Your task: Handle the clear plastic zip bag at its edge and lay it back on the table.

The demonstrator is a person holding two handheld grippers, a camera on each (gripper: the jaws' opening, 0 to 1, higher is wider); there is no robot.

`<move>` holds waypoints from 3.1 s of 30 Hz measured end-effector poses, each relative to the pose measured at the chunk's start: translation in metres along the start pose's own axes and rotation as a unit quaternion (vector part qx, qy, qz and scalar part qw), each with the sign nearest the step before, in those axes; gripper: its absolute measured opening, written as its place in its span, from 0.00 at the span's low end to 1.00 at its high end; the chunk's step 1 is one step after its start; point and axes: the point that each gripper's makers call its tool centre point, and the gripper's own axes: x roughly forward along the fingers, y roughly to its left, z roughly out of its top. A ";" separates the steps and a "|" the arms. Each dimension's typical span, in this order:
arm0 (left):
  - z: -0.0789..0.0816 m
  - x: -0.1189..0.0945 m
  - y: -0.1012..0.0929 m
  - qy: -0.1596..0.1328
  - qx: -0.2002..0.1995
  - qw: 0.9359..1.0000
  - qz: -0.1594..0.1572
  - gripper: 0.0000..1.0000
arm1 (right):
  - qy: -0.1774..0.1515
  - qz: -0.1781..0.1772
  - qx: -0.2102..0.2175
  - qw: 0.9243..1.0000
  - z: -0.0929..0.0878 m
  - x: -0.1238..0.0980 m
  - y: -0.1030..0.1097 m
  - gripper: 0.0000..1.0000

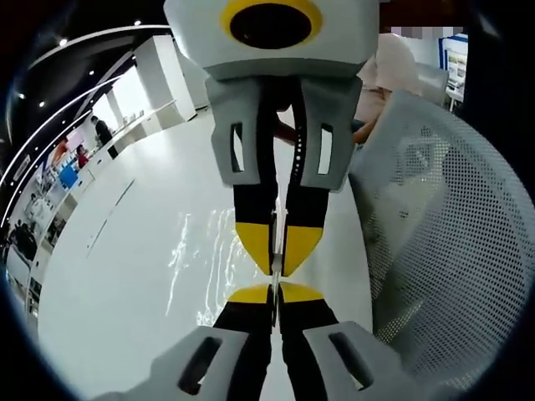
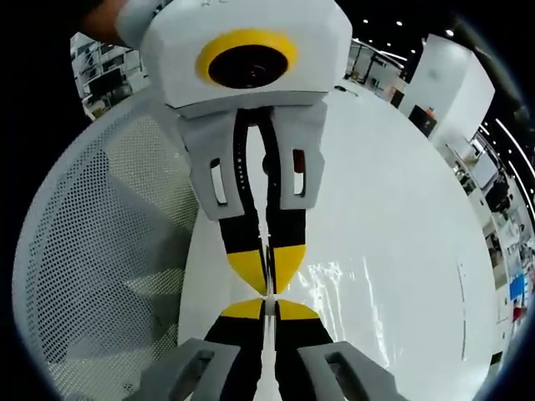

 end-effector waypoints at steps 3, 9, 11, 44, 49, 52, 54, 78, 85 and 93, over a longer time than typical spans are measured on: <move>0.000 0.002 -0.001 0.004 0.000 1.000 -0.001 0.00 | 0.003 0.000 0.002 1.000 -0.001 0.000 0.000 0.00; -0.003 0.005 -0.003 0.003 0.020 1.000 -0.006 0.00 | 0.005 0.004 0.004 1.000 -0.003 -0.001 0.003 0.00; -0.005 0.005 -0.004 0.006 0.000 1.000 -0.007 0.00 | -0.003 0.004 0.009 1.000 -0.003 -0.002 0.004 0.00; -0.004 0.002 0.004 0.012 -0.021 1.000 0.005 0.00 | -0.038 -0.015 0.071 0.997 -0.011 -0.007 -0.004 0.00; -0.001 0.001 0.006 0.008 -0.012 1.000 0.006 0.00 | -0.042 -0.018 0.079 0.996 -0.011 -0.010 -0.005 0.00; -0.001 0.002 0.006 0.008 -0.011 1.000 0.006 0.00 | -0.043 -0.019 0.082 0.995 -0.011 -0.012 -0.004 0.00; 0.000 0.003 0.007 0.007 -0.008 1.000 0.005 0.00 | -0.050 -0.018 0.087 0.995 -0.008 -0.012 -0.002 0.00; -0.006 0.009 0.004 0.022 -0.024 0.999 -0.002 0.00 | -0.056 -0.017 0.091 0.994 -0.007 -0.011 0.001 0.00; -0.003 0.013 -0.001 0.032 -0.003 0.999 -0.007 0.00 | -0.046 -0.016 0.092 0.995 -0.012 -0.011 0.001 0.00; -0.001 0.017 -0.001 0.036 0.011 0.999 -0.008 0.00 | -0.047 -0.016 0.088 0.995 -0.013 -0.011 0.001 0.00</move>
